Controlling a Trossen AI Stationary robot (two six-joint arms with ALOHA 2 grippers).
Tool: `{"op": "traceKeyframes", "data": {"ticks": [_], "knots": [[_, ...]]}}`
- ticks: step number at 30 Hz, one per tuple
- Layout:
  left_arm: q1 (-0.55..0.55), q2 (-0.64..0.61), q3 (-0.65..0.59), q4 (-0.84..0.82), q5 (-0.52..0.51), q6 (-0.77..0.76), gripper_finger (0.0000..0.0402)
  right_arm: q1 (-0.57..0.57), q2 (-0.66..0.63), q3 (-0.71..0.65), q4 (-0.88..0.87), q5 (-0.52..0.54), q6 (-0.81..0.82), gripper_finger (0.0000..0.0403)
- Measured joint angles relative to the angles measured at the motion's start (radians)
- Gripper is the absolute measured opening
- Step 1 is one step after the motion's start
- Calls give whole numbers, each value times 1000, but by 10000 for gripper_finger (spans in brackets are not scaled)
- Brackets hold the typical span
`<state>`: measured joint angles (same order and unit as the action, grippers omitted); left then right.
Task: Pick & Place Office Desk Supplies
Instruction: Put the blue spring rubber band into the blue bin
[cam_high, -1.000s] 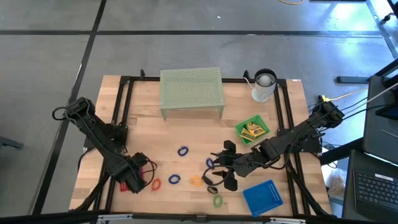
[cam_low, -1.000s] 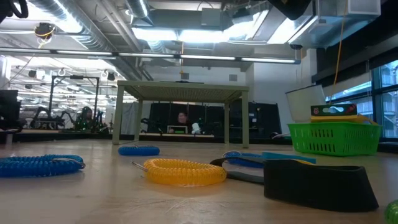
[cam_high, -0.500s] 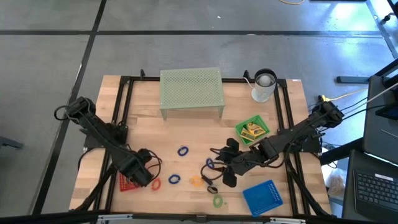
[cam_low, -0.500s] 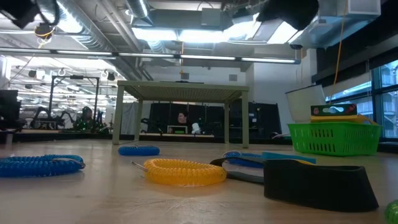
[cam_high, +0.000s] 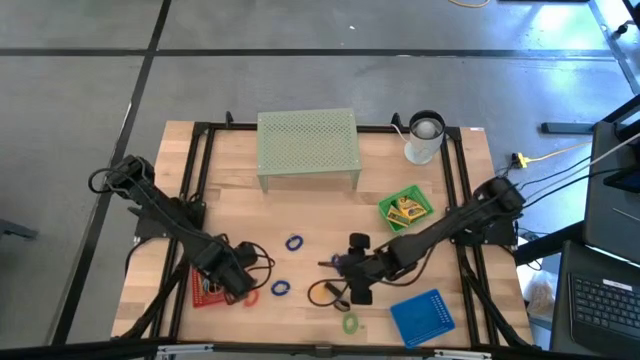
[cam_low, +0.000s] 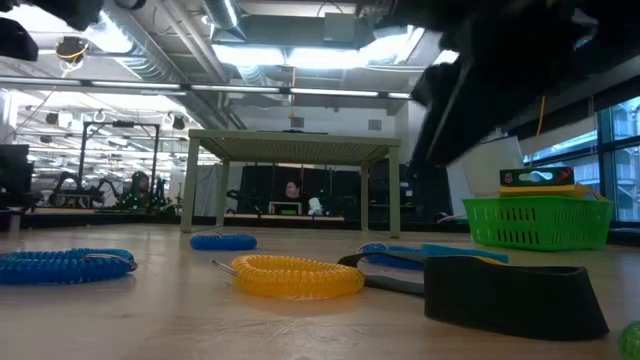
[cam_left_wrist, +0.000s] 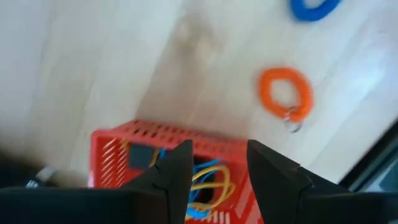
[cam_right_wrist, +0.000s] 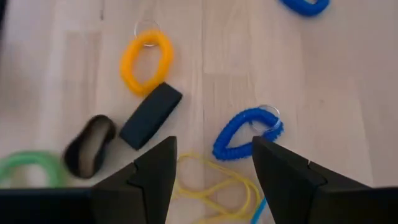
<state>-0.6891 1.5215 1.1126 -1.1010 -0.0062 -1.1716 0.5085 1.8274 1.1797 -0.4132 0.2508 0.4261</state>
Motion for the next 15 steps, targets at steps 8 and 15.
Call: {"op": "traceKeyframes", "data": {"ticks": [8, 15], "knots": [[10, 0, 0, 97, -138, 14, 141, -38, 108, 0, 58, 3, -37, 210], [25, 0, 0, 144, -245, 52, 141, -74, 171, 4, 77, -6, -17, 208]]}}
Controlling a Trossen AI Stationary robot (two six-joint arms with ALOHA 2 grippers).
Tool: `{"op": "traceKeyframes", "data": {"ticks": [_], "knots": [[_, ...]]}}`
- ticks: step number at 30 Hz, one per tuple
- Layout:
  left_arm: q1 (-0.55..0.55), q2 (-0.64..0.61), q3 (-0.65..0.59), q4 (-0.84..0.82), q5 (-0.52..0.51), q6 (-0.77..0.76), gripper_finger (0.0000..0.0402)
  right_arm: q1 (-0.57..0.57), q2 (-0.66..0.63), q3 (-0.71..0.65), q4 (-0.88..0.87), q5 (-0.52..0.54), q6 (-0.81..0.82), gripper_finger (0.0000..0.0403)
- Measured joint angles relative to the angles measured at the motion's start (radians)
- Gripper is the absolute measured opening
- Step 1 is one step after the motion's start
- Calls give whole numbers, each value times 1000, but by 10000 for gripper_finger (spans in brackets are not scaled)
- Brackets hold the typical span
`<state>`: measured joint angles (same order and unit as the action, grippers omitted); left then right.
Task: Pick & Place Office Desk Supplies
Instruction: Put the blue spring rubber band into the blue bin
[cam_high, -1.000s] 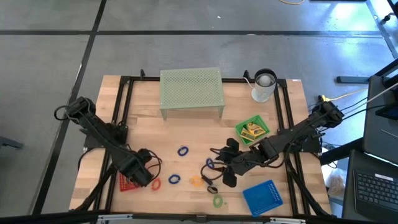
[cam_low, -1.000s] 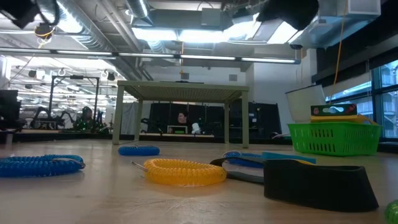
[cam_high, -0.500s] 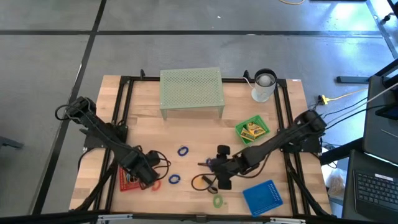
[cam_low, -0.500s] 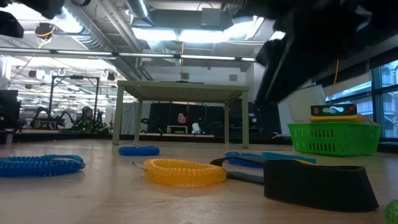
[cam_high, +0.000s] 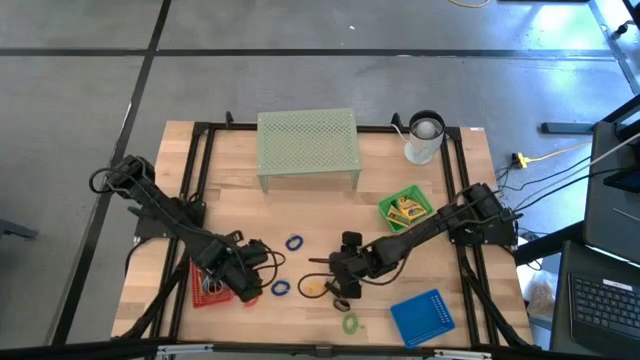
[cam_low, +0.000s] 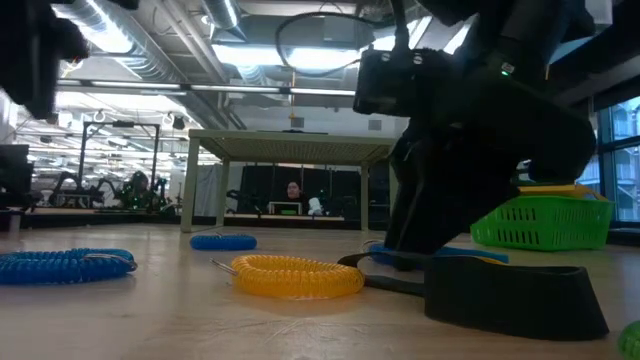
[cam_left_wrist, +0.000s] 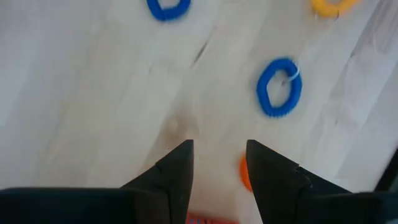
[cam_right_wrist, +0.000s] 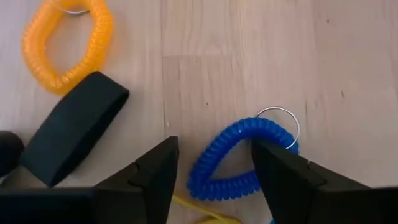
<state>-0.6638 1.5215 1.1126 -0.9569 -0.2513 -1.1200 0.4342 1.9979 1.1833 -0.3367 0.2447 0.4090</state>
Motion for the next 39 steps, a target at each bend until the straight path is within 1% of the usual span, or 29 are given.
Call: {"op": "traceKeyframes", "data": {"ticks": [4, 7, 10, 16, 18, 22, 24, 27, 29, 33, 39], "knots": [[0, 0, 0, 19, -52, 7, 141, -15, 4, 1, 5, -40, 29, 188], [0, 0, 0, 19, -98, 7, 141, -21, 5, 1, 4, -56, 59, 157], [0, 0, 0, 20, -155, 8, 141, -26, 6, 1, -1, -64, 86, 115], [0, 0, 0, 27, -253, 8, 141, -27, 7, 0, -2, -68, 151, 19], [0, 0, 0, 35, -278, 8, 141, -26, 7, 0, -1, -71, 177, 12], [0, 0, 0, 58, -288, 9, 141, -24, -22, 2, -22, -112, 213, 22], [0, 0, 0, 73, -289, 23, 141, -12, -48, 6, -59, -118, 216, 19], [-1, 0, 0, 83, -301, 39, 141, 12, -111, 31, -50, -116, 213, 11], [-2, 0, 0, 94, -322, 45, 141, 33, -141, 41, -46, -85, 216, 10], [-2, 0, 0, 127, -374, 75, 141, 95, -199, 62, -47, 48, 217, 13], [-2, 0, 0, 217, -469, 135, 141, 196, -274, 96, -29, 323, 211, 14]]}}
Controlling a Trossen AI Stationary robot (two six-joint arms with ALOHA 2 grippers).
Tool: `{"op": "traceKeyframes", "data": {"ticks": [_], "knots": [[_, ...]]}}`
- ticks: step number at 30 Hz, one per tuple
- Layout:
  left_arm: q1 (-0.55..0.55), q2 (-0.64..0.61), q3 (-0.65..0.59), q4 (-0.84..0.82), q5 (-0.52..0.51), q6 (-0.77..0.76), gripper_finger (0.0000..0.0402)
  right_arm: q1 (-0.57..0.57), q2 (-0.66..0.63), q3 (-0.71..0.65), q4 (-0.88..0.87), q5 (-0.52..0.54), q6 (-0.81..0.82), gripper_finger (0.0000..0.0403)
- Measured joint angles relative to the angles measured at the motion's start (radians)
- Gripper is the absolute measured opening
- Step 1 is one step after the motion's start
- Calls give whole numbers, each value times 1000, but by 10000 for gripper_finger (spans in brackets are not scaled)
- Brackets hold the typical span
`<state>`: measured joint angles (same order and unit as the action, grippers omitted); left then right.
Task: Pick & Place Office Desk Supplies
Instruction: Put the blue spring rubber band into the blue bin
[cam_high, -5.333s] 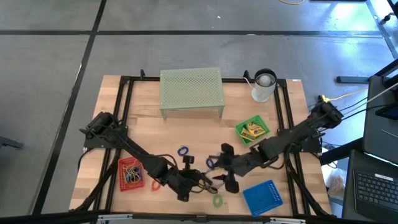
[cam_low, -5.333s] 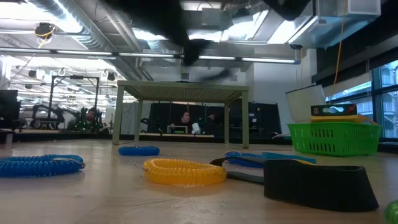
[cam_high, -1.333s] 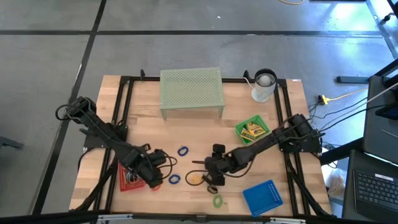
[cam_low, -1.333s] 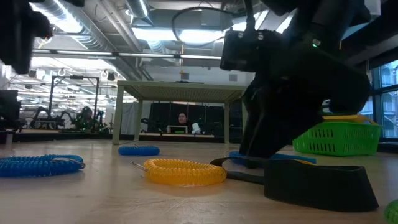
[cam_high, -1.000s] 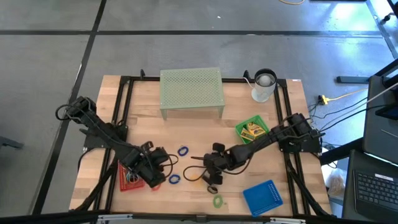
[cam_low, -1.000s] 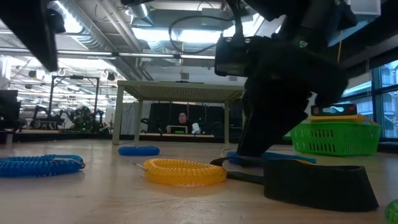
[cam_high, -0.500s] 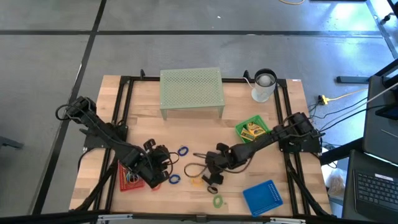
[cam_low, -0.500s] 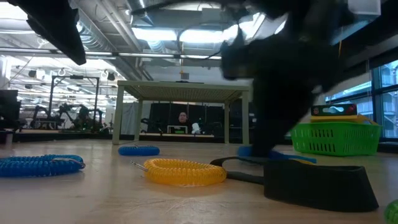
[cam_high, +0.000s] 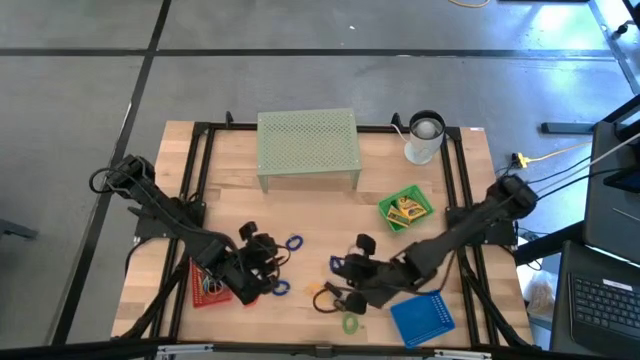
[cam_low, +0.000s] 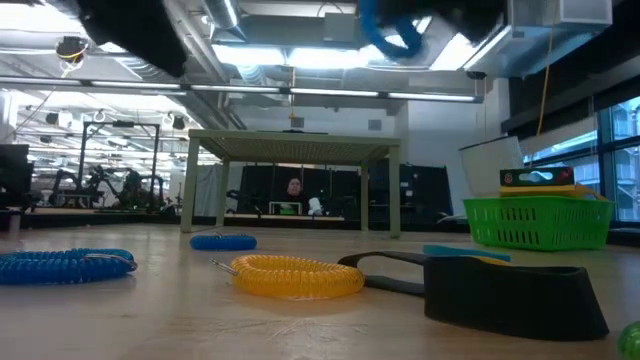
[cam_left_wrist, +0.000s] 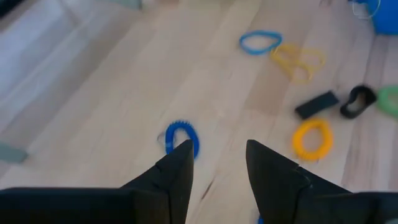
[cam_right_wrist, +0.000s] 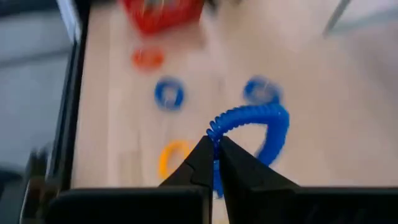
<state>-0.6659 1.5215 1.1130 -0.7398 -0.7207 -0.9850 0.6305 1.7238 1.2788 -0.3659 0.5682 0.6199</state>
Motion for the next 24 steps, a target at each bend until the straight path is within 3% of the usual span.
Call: {"op": "traceKeyframes", "data": {"ticks": [4, 11, 13, 19, 24], "knots": [[0, 0, 0, 86, -54, 66, 141, 57, -26, 36, 45, 120, -51, 14], [6, 0, 0, 267, -100, 234, 141, 119, -24, 105, 86, 152, -140, 15], [8, 0, 0, 302, -91, 276, 141, 137, -24, 116, 80, 119, -106, 15], [8, 0, 0, 325, -89, 311, 141, 181, -24, 124, 55, -112, 167, 15], [8, 0, 0, 325, -97, 311, 141, 239, -24, 124, -84, -175, 433, 15]]}}
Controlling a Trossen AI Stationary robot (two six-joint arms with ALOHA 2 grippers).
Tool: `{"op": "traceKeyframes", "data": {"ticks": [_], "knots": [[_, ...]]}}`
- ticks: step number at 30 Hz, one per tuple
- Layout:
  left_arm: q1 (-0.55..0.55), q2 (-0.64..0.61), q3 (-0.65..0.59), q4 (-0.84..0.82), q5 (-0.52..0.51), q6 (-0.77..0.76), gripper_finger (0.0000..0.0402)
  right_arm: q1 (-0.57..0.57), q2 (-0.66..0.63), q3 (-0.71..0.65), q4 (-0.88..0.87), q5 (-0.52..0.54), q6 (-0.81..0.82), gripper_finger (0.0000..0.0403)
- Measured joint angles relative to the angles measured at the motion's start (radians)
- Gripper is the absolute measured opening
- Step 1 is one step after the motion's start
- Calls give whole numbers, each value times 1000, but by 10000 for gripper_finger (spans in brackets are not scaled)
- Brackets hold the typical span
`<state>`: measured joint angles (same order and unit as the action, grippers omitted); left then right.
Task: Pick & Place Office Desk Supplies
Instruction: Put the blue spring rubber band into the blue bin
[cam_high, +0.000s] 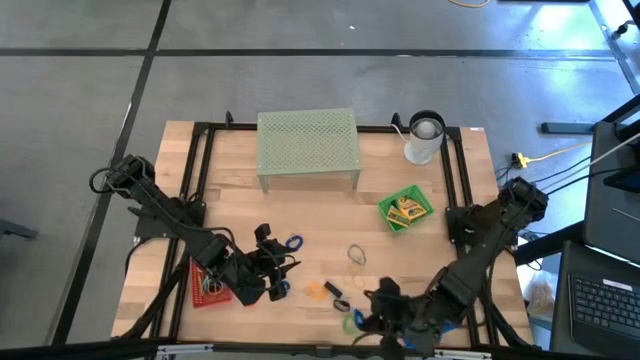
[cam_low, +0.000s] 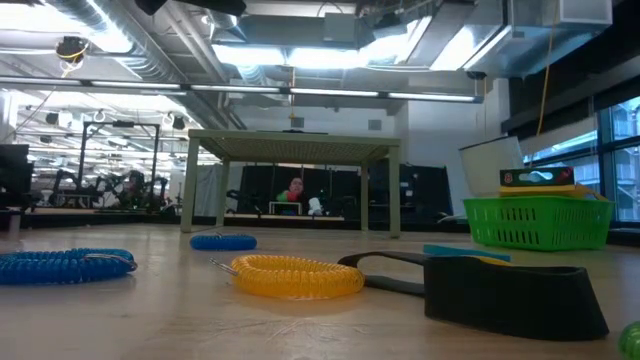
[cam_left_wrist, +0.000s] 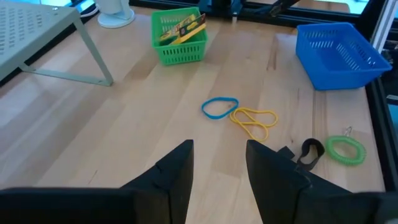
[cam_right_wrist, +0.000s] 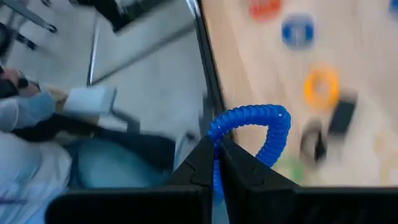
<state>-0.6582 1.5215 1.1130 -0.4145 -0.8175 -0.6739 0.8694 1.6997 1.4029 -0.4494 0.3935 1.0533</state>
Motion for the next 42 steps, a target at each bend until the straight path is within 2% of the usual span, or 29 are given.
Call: {"op": "traceKeyframes", "data": {"ticks": [10, 13, 17, 23, 29, 35, 42], "knots": [[0, 0, 0, 0, 0, 0, 141, 115, 0, -4, -451, -184, 531, 15], [0, 0, 0, 0, 0, 0, 141, 129, 1, -45, -515, -277, 651, 15], [0, 0, 0, 0, -1, 0, 141, 130, 1, -116, -514, -394, 757, 20], [0, 0, 0, 0, -1, 0, 141, 130, 1, -169, -514, -461, 799, 37], [0, 0, 0, 0, -1, 7, 141, 126, 1, -175, -512, -464, 799, 62], [0, 0, 0, 0, 5, 9, 141, 126, 1, -175, -513, -464, 799, 102], [2, 0, 0, -5, 28, 100, 143, 126, 1, -175, -513, -465, 798, 153]]}}
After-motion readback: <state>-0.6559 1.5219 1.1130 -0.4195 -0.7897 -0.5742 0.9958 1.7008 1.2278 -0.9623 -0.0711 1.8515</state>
